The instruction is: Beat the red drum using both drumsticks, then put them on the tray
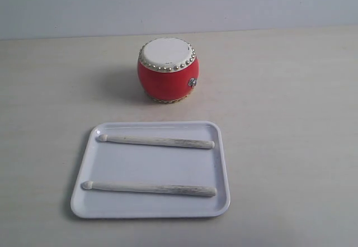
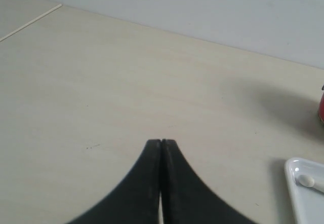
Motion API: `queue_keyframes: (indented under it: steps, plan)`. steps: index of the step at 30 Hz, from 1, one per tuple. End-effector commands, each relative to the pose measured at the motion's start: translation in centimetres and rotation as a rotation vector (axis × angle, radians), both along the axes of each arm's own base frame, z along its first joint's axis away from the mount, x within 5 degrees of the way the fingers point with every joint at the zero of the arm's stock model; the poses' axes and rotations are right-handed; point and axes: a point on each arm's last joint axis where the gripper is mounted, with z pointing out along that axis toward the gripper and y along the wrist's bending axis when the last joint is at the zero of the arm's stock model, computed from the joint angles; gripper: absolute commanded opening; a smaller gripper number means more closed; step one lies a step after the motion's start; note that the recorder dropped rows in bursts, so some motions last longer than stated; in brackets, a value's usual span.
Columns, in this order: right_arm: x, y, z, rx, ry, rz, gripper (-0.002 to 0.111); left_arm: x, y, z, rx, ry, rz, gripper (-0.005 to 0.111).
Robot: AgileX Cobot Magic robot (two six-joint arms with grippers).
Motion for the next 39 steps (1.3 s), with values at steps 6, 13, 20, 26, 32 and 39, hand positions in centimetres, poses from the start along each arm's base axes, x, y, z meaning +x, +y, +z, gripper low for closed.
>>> queue_keyframes:
  steps: [6,13,20,26,32,39]
  plan:
    - [-0.12,0.13,-0.44,-0.045,0.034,0.025,0.020,-0.02,-0.07,-0.10,-0.012,-0.001,-0.008,0.000]
    - [-0.13,0.38,-0.46,-0.027,0.035,0.047,0.020,-0.02,-0.07,-0.10,-0.012,-0.001,-0.008,0.000]
    - [-0.13,0.38,-0.46,-0.026,0.035,0.047,0.020,-0.02,-0.07,-0.10,-0.012,-0.001,-0.008,0.000]
    - [-0.13,0.38,-0.46,-0.026,0.035,0.047,0.020,-0.02,-0.07,-0.10,-0.012,-0.001,-0.008,0.000]
    - [-0.13,0.38,-0.46,-0.026,0.035,0.047,0.020,-0.02,-0.07,-0.10,-0.012,-0.001,-0.008,0.000]
    - [-0.13,0.38,-0.46,-0.026,0.035,0.047,0.020,-0.02,-0.07,-0.10,-0.012,-0.001,-0.008,0.000]
